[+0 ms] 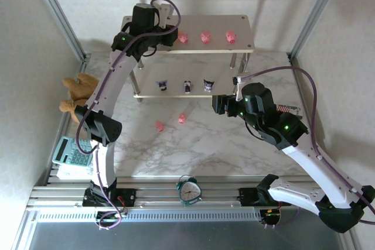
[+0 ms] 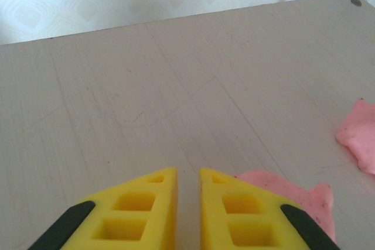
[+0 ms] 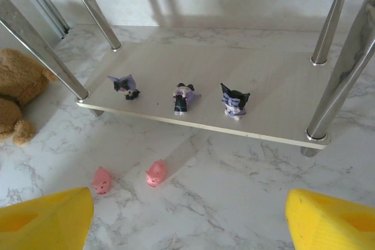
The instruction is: Place and organize the plastic toys onto the shelf
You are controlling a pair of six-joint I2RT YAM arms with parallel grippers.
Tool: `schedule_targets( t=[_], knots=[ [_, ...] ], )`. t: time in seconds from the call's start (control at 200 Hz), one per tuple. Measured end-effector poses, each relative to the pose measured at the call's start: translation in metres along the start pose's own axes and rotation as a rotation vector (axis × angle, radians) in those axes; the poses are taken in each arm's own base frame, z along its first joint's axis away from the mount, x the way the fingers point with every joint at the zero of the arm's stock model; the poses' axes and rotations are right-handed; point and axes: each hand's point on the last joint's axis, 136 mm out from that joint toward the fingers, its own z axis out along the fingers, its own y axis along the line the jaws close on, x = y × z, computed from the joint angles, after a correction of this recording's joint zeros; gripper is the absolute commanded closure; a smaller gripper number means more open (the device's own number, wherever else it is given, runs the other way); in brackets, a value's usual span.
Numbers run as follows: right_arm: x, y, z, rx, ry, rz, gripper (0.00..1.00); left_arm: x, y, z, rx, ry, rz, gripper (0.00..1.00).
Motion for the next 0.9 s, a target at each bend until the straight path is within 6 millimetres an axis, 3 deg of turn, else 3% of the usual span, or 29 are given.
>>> schedule_targets(
  t=[0.17, 0.365, 0.596, 0.726, 0.901],
  knots=[
    [-0.001, 0.0, -0.002, 0.0, -0.005, 0.001, 0.14, 0.002, 0.003, 0.009, -0.002, -0.003, -0.006, 0.74],
    [-0.001, -0.001, -0.003, -0.001, -0.008, 0.002, 0.14, -0.002, 0.007, 0.01, -0.023, -0.021, -0.012, 0.59],
    [-0.001, -0.001, -0.003, -0.001, -0.008, 0.002, 0.14, -0.01, 0.018, 0.007, -0.092, -0.063, -0.013, 0.55],
    [-0.002, -0.001, -0.004, -0.002, -0.013, 0.003, 0.14, -0.013, 0.023, -0.011, -0.136, -0.092, -0.012, 0.53],
    [-0.003, -0.001, -0.005, -0.003, -0.015, 0.004, 0.14, -0.029, 0.011, -0.06, -0.161, -0.179, 0.002, 0.55]
  ],
)
